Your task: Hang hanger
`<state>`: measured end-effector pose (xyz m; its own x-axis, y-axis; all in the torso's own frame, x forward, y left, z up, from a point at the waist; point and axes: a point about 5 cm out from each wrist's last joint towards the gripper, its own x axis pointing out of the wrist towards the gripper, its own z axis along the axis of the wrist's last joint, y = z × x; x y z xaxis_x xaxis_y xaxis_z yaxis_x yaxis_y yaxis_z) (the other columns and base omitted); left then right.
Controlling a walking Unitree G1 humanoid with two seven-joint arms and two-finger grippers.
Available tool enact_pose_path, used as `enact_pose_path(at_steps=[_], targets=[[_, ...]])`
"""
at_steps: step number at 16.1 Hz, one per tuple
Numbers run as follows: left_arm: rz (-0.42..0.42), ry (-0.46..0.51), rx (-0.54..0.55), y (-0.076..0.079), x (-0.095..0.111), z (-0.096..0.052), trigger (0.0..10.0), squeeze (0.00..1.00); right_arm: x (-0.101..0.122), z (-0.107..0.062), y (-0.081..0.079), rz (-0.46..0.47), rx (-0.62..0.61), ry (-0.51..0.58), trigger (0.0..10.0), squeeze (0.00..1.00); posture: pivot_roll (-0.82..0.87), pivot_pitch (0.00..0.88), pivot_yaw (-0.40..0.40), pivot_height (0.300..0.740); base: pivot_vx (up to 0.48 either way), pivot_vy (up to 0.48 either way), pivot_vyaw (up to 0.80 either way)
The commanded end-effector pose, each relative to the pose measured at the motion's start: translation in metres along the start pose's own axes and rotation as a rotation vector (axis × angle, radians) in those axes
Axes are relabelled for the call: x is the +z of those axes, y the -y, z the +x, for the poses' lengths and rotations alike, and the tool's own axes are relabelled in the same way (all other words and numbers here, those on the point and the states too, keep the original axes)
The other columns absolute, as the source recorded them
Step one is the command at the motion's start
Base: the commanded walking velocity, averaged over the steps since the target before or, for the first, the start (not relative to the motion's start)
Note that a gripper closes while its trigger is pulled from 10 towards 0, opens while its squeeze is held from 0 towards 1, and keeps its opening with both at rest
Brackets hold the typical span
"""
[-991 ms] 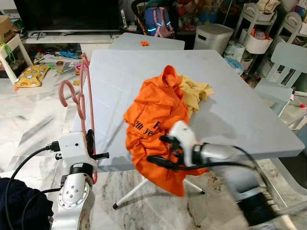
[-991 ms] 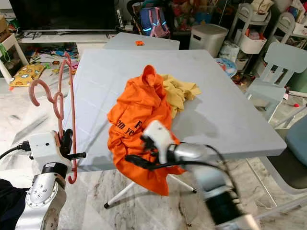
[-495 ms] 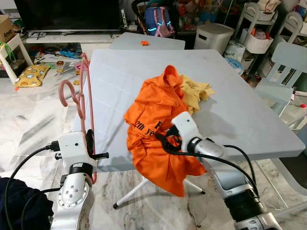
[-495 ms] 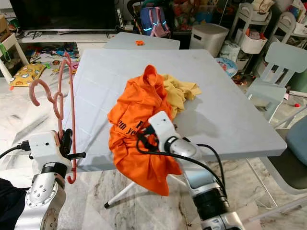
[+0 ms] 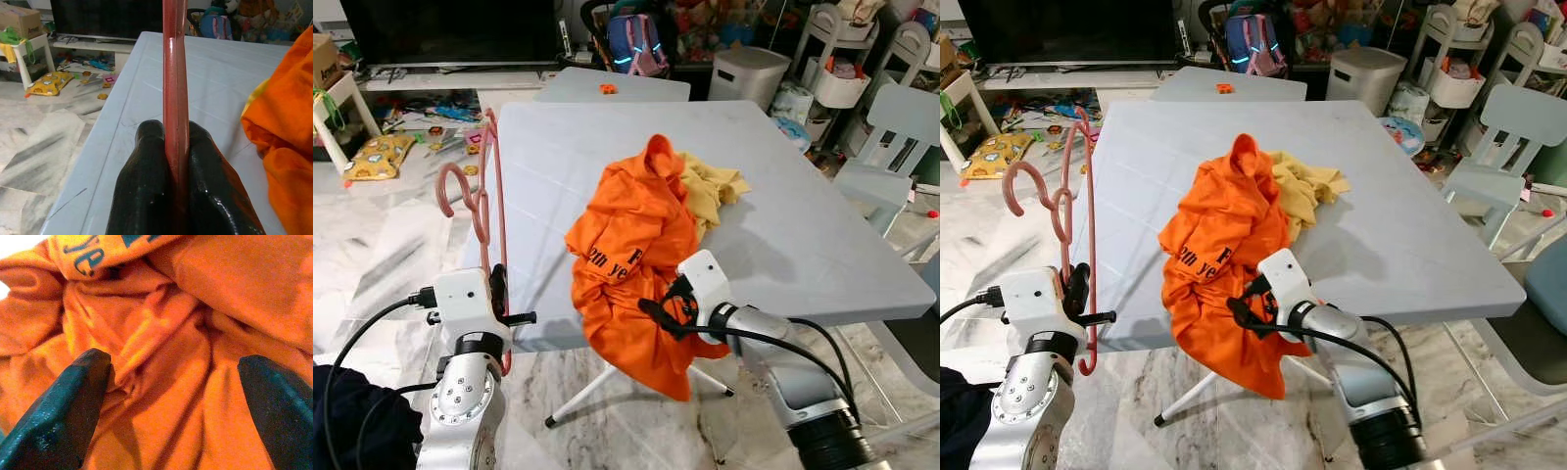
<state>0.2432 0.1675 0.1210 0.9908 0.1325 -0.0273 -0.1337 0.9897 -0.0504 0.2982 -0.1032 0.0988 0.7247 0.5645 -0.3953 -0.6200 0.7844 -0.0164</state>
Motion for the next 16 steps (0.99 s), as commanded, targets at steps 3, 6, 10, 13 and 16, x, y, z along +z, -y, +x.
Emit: enact_pose_path(at_steps=[3, 6, 10, 13, 16], targets=[[0.003, 0.002, -0.007, 0.000, 0.002, 0.000, 10.0, 0.00, 0.008, 0.004, -0.007, 0.025, -0.005, 0.059, 10.0, 0.00, -0.01, 0.000, -0.023, 0.740, 0.000, 0.000, 0.00], [0.007, 0.001, -0.004, -0.001, 0.002, -0.001, 10.0, 0.00, 0.021, 0.005, -0.013, 0.232, 0.064, 0.174, 10.0, 0.00, -0.01, 0.000, -0.022, 0.740, 0.000, 0.000, 0.00], [0.008, -0.004, -0.008, 0.000, 0.002, -0.002, 10.0, 0.00, 0.019, 0.005, -0.005, 0.239, -0.017, 0.217, 10.0, 0.00, -0.01, 0.000, -0.017, 0.740, 0.000, 0.000, 0.00], [0.010, -0.003, -0.008, -0.001, 0.003, 0.000, 10.0, 0.00, 0.008, 0.003, -0.004, 0.236, -0.015, 0.158, 10.0, 0.00, -0.01, 0.008, -0.014, 0.740, 0.000, 0.000, 0.00], [0.010, -0.006, -0.009, -0.001, 0.002, -0.001, 10.0, 0.00, 0.003, 0.002, -0.008, 0.094, -0.009, 0.127, 10.0, 0.00, -0.02, 0.011, -0.012, 0.740, 0.000, 0.000, 0.00]])
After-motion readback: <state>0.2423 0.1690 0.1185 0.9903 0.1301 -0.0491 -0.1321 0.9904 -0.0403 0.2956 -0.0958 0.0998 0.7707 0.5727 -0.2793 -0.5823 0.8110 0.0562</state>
